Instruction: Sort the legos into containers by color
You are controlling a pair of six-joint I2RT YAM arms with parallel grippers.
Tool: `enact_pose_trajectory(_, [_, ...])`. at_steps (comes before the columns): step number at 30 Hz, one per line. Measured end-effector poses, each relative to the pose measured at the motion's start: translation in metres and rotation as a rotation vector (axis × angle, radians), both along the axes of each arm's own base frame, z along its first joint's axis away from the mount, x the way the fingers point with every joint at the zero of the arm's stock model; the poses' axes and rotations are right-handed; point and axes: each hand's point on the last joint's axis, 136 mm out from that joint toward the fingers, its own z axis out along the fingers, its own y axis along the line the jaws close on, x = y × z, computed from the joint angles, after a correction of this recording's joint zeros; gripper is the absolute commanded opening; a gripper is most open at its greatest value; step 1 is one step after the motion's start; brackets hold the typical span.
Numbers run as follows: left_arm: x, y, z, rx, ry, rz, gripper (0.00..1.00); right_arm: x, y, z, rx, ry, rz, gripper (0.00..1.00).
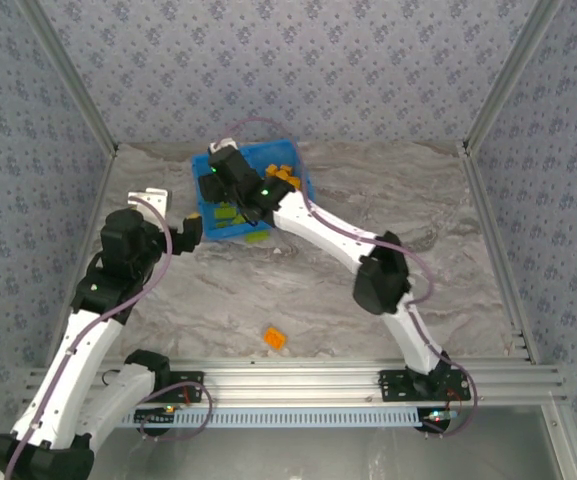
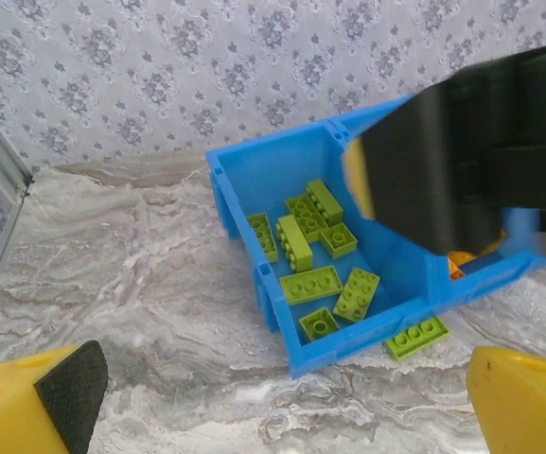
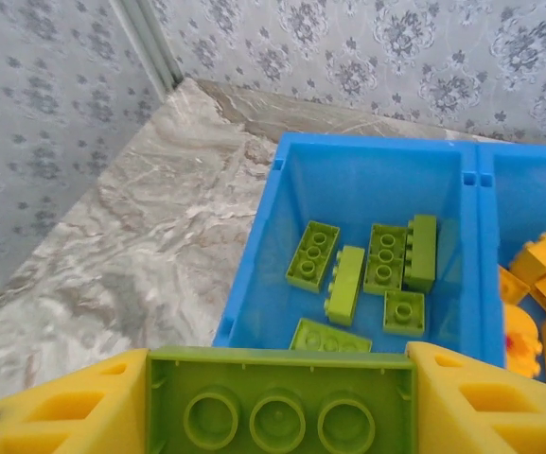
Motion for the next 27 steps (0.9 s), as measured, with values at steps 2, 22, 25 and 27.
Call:
enact_pose_trajectory(2, [0.001, 0.0, -0.002, 0.001, 0.002, 0.002, 0.99, 0.018, 0.009, -0.026, -0.022, 0.014, -0.006, 0.54])
enact_pose_trajectory(22, [0.005, -0.001, -0.008, 0.005, 0.011, 0.002, 0.99, 0.043, 0.009, -0.133, -0.156, 0.16, 0.036, 0.78])
enact_pose_trajectory(25, [0.005, -0.001, -0.008, 0.005, 0.01, 0.002, 0.99, 0.035, 0.006, -0.101, -0.135, 0.141, 0.043, 0.78])
enact_pose_trajectory(27, [0.005, -0.001, -0.009, 0.006, 0.011, 0.002, 0.99, 0.024, 0.001, -0.067, -0.112, 0.116, 0.05, 0.79])
